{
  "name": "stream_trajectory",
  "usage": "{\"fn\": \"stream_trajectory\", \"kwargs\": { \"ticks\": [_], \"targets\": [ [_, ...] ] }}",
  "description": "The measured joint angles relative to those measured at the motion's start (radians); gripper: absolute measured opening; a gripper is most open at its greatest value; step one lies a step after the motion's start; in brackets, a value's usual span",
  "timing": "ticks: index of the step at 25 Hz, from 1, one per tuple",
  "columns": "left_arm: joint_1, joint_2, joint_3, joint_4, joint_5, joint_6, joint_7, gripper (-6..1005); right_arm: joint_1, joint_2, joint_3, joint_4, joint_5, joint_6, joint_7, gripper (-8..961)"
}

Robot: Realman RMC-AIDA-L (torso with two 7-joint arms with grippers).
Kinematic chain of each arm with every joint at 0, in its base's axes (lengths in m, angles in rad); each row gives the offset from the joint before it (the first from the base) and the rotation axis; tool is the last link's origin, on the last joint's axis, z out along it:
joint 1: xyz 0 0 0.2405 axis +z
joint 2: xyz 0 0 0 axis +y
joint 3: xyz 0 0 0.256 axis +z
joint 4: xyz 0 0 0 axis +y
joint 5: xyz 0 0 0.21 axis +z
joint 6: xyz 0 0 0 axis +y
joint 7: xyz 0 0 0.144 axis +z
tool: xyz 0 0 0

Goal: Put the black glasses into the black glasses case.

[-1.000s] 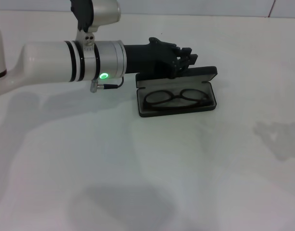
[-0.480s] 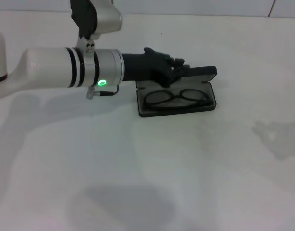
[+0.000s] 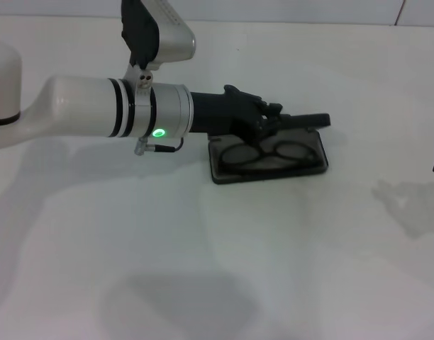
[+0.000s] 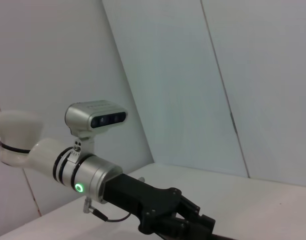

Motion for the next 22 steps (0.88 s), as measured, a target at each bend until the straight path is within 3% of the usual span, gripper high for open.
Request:
{"fn": "stream_trajectory", "kwargs": {
  "ticks": [9,19,22],
  "targets": [
    [0.015,0.001,0.001,0.008,0.048,0.1,0.0,276,0.002,0.0,0.0,0.001,-0.001,-0.001,0.0,123],
    [0.031,-0.022,0.003,0.01,0.174,0.146,-0.023,293,0.011,0.0,-0.015,0.001,-0.002,-0.002,0.0,156],
    [0.066,-0.023,-0.006,0.077,0.177,0.211,-0.02,299,0.008,0.0,-0.016,0.001,-0.002,-0.01,-0.002,166]
  ]
}}
